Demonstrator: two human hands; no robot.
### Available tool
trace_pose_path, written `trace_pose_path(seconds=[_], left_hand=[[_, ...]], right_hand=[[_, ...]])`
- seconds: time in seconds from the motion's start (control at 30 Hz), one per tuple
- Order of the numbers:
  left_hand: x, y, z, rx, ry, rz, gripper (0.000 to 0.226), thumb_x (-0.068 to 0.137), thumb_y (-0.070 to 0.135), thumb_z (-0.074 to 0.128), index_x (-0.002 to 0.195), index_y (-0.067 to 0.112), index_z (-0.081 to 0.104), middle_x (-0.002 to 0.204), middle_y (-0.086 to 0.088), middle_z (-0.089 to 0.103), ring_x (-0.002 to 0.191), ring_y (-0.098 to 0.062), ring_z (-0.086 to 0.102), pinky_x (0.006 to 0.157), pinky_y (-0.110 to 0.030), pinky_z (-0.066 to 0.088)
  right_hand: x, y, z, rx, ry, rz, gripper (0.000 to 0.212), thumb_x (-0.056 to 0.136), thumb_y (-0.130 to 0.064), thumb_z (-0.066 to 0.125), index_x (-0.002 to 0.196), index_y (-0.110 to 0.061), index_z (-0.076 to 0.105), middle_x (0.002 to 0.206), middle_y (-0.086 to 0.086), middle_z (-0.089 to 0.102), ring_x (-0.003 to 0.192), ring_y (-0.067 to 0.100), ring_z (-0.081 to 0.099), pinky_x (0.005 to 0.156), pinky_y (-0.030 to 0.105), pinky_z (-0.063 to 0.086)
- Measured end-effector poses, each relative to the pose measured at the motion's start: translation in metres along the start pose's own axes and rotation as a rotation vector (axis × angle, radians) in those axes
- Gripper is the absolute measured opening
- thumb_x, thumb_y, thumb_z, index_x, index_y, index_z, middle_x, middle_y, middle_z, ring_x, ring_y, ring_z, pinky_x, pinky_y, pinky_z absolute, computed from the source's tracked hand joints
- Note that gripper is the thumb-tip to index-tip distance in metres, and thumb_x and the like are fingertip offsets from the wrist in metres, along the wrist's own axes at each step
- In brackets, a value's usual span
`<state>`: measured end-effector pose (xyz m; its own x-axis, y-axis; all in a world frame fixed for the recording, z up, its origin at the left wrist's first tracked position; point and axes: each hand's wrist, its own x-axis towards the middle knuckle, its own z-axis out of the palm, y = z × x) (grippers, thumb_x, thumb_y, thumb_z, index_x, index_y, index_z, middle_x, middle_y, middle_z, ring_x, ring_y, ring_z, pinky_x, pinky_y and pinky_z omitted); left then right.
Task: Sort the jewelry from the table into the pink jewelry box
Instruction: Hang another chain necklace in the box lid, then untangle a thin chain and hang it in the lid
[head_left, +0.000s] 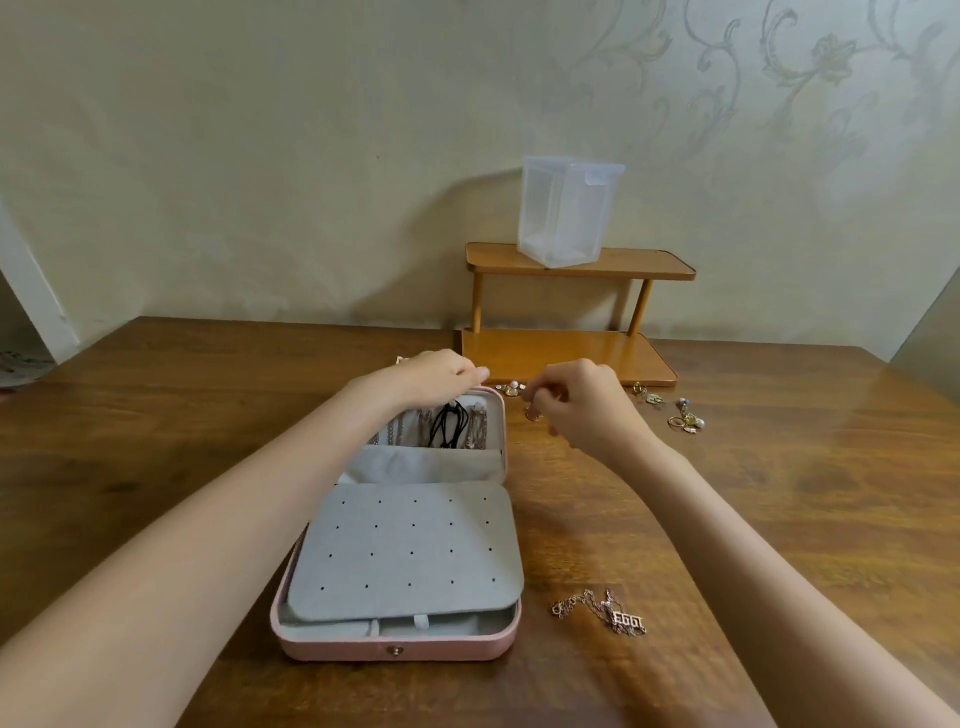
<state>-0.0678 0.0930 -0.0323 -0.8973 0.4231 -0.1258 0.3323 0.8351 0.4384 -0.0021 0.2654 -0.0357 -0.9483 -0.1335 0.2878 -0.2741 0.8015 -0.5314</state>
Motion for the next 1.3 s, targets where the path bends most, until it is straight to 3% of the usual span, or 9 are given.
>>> trace_pose_path(seconds=[0.1,0.27,0.43,0.6,0.73,0.87,0.97,1.23,1.3], left_hand=[[0.006,-0.007,0.012,0.007,-0.034,-0.014,0.038,0.099,0.043,0.031,0.089,0.017,0.058,0.096,-0.003,0.058,0.101,-0.025,0.054,0.09,-0.038,0.04],[0.0,0.001,0.015,0.066,0.022,0.071,0.026,0.096,0.031,0.045,0.108,0.016,0.062,0.113,-0.001,0.061,0.099,-0.018,0.058,0.087,-0.034,0.047],[-0.019,0.043,0.015,0.046,0.186,0.262,0.022,0.095,0.021,0.047,0.105,0.016,0.065,0.11,-0.002,0.065,0.098,-0.013,0.057,0.088,-0.031,0.047],[-0.048,0.076,0.034,0.061,0.094,0.386,0.018,0.094,0.022,0.049,0.1,0.019,0.066,0.107,-0.001,0.066,0.098,-0.014,0.059,0.09,-0.036,0.048],[-0.062,0.084,0.047,0.066,0.07,0.421,0.017,0.093,0.02,0.05,0.099,0.018,0.067,0.104,0.0,0.067,0.095,-0.012,0.06,0.088,-0.031,0.047],[-0.072,0.087,0.055,0.083,0.051,0.42,0.017,0.093,0.019,0.052,0.1,0.016,0.067,0.103,-0.002,0.067,0.093,-0.011,0.058,0.086,-0.03,0.047],[-0.077,0.087,0.054,0.068,0.013,0.387,0.017,0.092,0.019,0.054,0.102,0.016,0.067,0.102,-0.001,0.067,0.092,-0.01,0.059,0.084,-0.026,0.047],[-0.083,0.082,0.025,-1.004,-0.221,0.08,0.024,0.094,0.017,0.051,0.116,0.011,0.059,0.107,-0.008,0.07,0.099,-0.016,0.067,0.089,-0.026,0.051],[-0.082,0.078,0.024,-1.113,-0.186,0.083,0.024,0.091,0.013,0.055,0.115,0.009,0.06,0.105,-0.01,0.07,0.098,-0.017,0.068,0.089,-0.027,0.052]], right_hand=[[-0.002,0.009,0.002,0.0,-0.09,-0.005,0.023,0.092,-0.006,0.046,0.093,-0.006,0.069,0.085,0.007,0.069,0.062,0.015,0.06,0.041,0.008,0.041],[-0.006,0.012,-0.003,-0.045,-0.26,0.012,0.018,0.093,-0.01,0.049,0.093,-0.009,0.067,0.084,0.004,0.068,0.062,0.012,0.061,0.043,0.014,0.045],[-0.026,0.005,-0.025,-0.206,-0.682,0.103,0.014,0.089,-0.017,0.061,0.09,-0.005,0.069,0.077,0.004,0.07,0.057,0.01,0.062,0.051,0.018,0.051],[-0.06,-0.002,-0.027,-0.422,-0.933,0.229,0.028,0.079,-0.028,0.073,0.087,-0.002,0.069,0.069,0.004,0.066,0.056,0.013,0.06,0.056,0.023,0.054],[-0.078,-0.005,-0.021,-0.542,-0.922,0.216,0.026,0.079,-0.021,0.074,0.069,-0.005,0.056,0.062,0.004,0.06,0.049,0.013,0.058,0.066,0.031,0.056],[-0.083,-0.006,-0.02,-0.474,-0.859,0.195,0.016,0.082,-0.008,0.068,0.093,0.002,0.064,0.061,0.004,0.059,0.05,0.012,0.058,0.061,0.026,0.054],[-0.078,-0.005,-0.03,-0.307,-0.84,0.21,0.004,0.084,-0.006,0.065,0.085,-0.003,0.065,0.068,0.003,0.064,0.05,0.007,0.06,0.055,0.018,0.052],[-0.046,-0.015,-0.074,0.22,-0.289,0.081,0.007,0.081,-0.012,0.069,0.082,-0.005,0.067,0.065,0.003,0.064,0.052,0.007,0.056,0.051,0.016,0.046],[-0.041,-0.015,-0.076,0.327,-0.232,0.094,0.01,0.082,-0.013,0.068,0.085,-0.004,0.067,0.069,0.005,0.065,0.057,0.009,0.057,0.055,0.019,0.048]])
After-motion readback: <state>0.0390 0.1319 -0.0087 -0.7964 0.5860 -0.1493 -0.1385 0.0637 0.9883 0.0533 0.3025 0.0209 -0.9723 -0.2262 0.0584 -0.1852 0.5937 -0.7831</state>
